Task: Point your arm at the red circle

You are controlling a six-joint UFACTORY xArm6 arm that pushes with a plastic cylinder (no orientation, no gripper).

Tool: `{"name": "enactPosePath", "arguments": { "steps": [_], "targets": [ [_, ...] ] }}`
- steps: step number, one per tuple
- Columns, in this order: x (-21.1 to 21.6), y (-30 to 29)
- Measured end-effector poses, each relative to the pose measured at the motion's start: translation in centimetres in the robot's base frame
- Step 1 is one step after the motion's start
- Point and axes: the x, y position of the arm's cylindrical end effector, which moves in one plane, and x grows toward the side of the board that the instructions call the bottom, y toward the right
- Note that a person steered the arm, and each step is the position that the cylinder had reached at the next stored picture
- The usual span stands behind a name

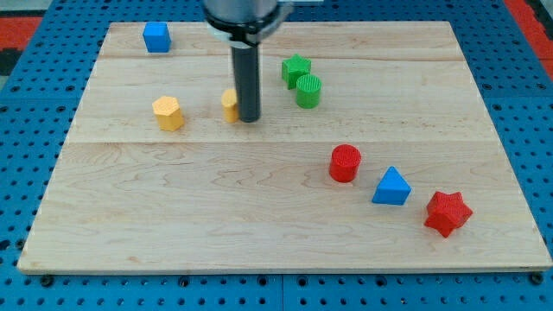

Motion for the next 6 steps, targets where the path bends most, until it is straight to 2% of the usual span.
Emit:
{"name": "enactPosePath", "arguments": {
  "steps": [1,3,4,5,6],
  "targets": [
    [-3.3,3.4],
    [-0.7,-6.5],
    [-0.5,-8.4],
    [-0.5,-4.0],
    [-0.4,7.9]
  ]
}}
